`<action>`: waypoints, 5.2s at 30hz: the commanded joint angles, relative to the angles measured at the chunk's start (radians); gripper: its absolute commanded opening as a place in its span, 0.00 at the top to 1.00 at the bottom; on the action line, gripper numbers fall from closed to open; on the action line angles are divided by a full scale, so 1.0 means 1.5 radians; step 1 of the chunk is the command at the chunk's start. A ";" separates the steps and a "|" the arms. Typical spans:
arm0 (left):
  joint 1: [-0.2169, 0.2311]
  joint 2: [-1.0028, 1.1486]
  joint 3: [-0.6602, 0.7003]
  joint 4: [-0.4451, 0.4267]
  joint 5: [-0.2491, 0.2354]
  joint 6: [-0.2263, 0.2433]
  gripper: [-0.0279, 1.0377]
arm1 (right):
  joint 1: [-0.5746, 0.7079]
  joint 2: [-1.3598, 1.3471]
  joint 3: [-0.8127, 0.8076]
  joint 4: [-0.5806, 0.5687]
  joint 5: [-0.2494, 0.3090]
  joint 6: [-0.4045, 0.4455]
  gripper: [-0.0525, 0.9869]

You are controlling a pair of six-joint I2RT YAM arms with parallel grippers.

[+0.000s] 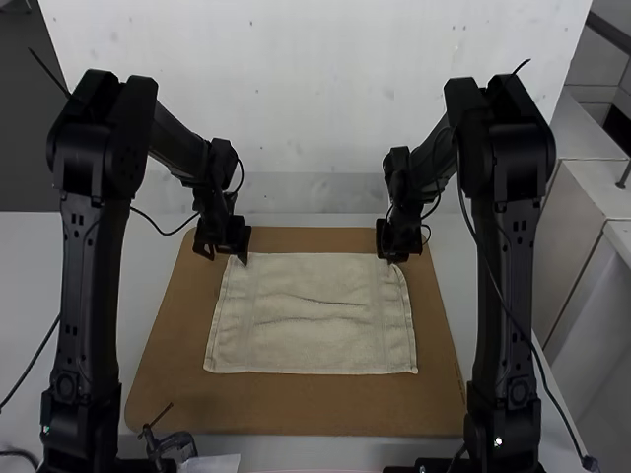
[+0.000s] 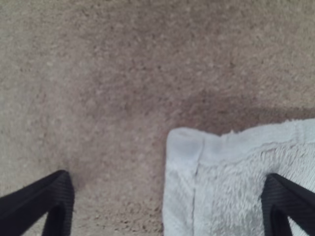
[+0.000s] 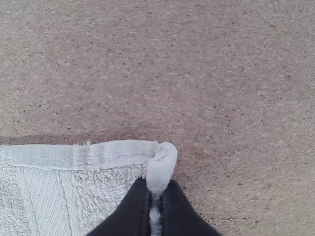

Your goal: Fold the towel.

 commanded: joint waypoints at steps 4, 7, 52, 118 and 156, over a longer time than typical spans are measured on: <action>0.007 0.033 0.039 -0.039 0.086 -0.034 0.86 | -0.011 0.001 -0.043 -0.007 0.027 -0.009 0.94; 0.000 0.032 0.037 -0.054 0.098 -0.031 0.96 | -0.016 -0.003 -0.044 -0.007 0.027 -0.014 0.93; -0.072 -0.404 -0.274 -0.032 0.027 -0.079 0.96 | 0.030 -0.391 -0.258 0.028 0.032 -0.025 0.94; -0.079 -0.321 -0.366 0.093 0.008 -0.073 0.96 | 0.019 -0.404 -0.446 0.186 -0.003 -0.064 0.94; -0.021 -0.395 -0.372 0.037 0.063 -0.056 0.05 | 0.001 -0.435 -0.433 0.076 -0.073 -0.016 0.35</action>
